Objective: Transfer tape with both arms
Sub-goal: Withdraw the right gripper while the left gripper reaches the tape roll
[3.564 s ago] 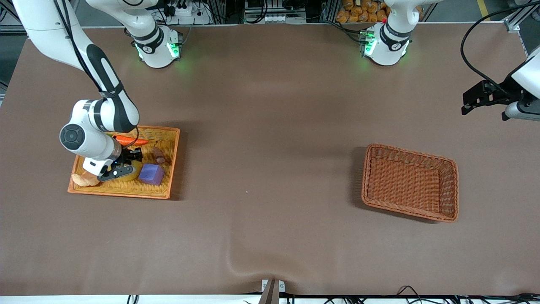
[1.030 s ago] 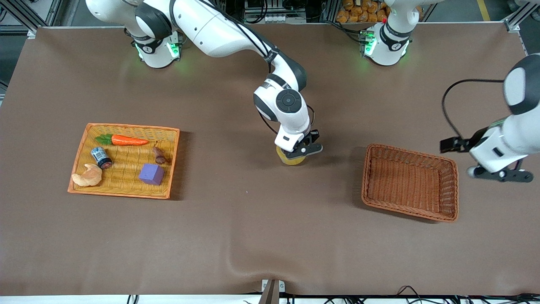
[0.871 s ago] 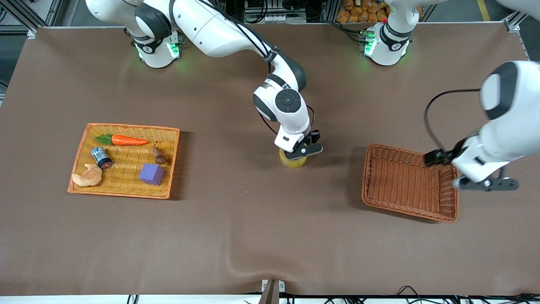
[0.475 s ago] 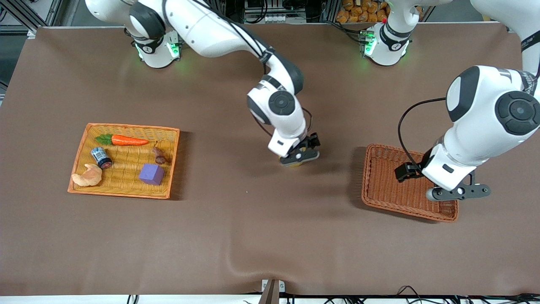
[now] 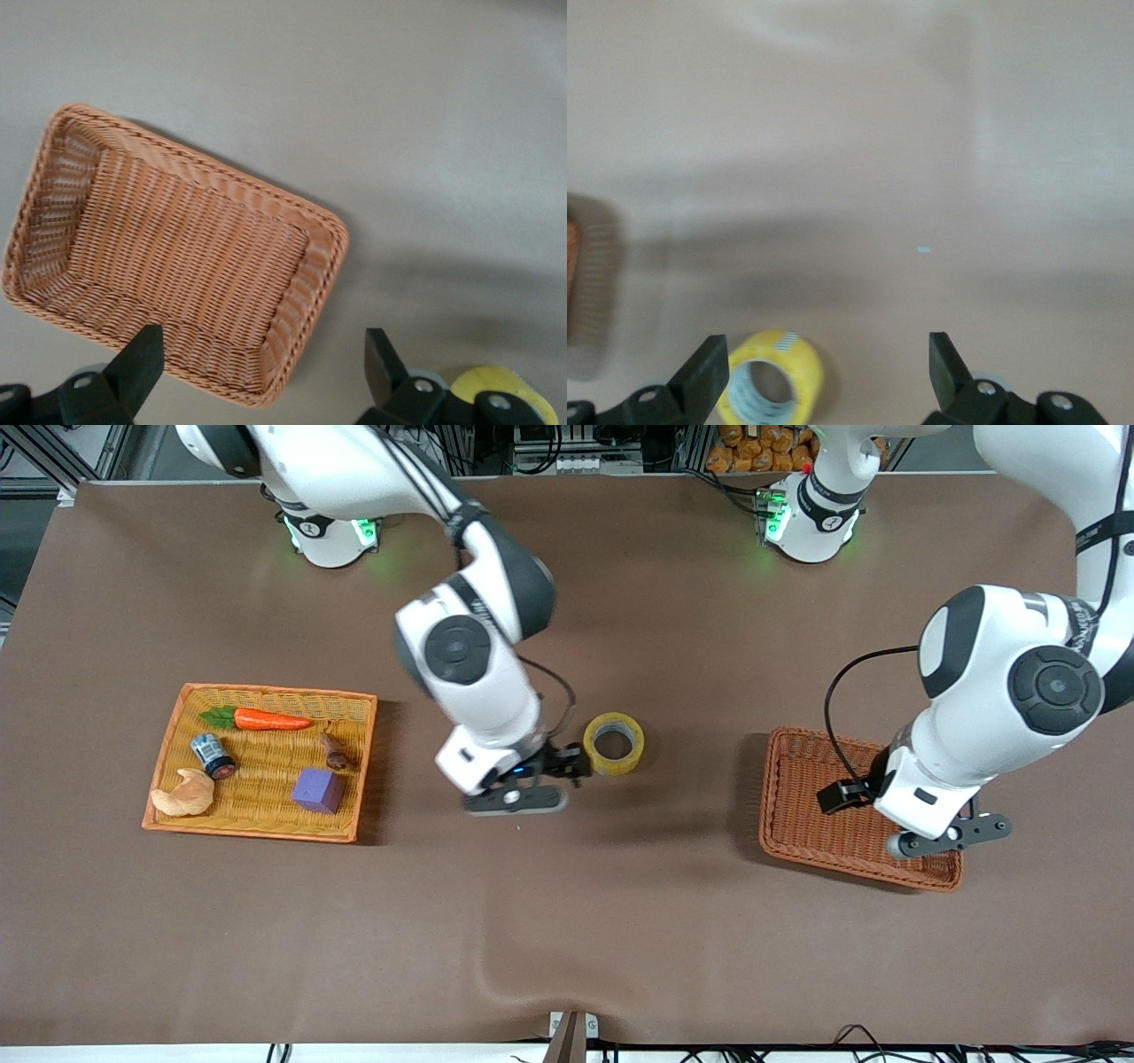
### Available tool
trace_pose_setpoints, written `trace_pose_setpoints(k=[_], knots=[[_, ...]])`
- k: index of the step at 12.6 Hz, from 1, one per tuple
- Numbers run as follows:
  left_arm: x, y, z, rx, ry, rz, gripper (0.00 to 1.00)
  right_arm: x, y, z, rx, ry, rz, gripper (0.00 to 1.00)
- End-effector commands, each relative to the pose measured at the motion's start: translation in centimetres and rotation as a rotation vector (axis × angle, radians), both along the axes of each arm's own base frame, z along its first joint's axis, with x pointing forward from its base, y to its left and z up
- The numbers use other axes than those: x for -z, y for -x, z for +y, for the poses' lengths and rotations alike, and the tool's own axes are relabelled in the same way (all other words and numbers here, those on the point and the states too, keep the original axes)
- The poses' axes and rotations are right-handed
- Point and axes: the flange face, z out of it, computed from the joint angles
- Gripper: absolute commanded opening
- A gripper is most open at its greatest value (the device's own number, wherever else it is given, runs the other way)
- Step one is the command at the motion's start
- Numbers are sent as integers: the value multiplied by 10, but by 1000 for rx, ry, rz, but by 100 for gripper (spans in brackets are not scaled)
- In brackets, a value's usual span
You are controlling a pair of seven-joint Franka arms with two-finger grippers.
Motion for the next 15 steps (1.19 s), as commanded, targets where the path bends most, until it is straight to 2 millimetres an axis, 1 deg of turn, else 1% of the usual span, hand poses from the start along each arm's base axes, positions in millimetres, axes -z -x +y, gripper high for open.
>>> trace_pose_setpoints(k=[1, 2, 3, 4, 5, 6, 7, 8, 9, 10, 11, 12, 13, 14, 15], knots=[[19, 29, -72, 87, -39, 59, 100, -47, -2, -74, 51, 15, 55, 100], [40, 46, -93, 123, -59, 110, 100, -66, -1, -94, 44, 21, 45, 100], [55, 63, -116, 152, -74, 138, 100, -83, -4, -130, 49, 26, 38, 100], [68, 80, -139, 183, -87, 159, 100, -93, -4, -163, 28, 30, 47, 100], [83, 89, -148, 193, -94, 171, 100, -104, -5, -206, -1, 30, 43, 100], [96, 94, -150, 196, -86, 166, 100, -114, -1, -237, -20, 27, 35, 100], [109, 97, -157, 206, -76, 164, 100, -125, 2, -273, 3, 23, 30, 100], [125, 103, -170, 228, -76, 184, 100, -135, 7, -307, 17, 21, 38, 100], [138, 108, -180, 238, -71, 203, 100, -139, 12, -338, -16, 25, 61, 100], [155, 108, -186, 229, -43, 224, 100, -145, 18, -368, -82, 28, 84, 100], [166, 114, -199, 232, -15, 235, 100, -153, 23, -389, -104, 28, 81, 100], [180, 122, -215, 251, -9, 236, 100, -158, 30, -414, -79, 23, 106, 100], [192, 131, -233, 259, -8, 232, 100, -156, 40, -432, -63, 15, 159, 100], [203, 134, -241, 242, -16, 234, 100, -161, 52, -438, -55, 13, 154, 100], [218, 138, -248, 241, -17, 242, 100, -170, 69, -440, -50, 29, 121, 100]])
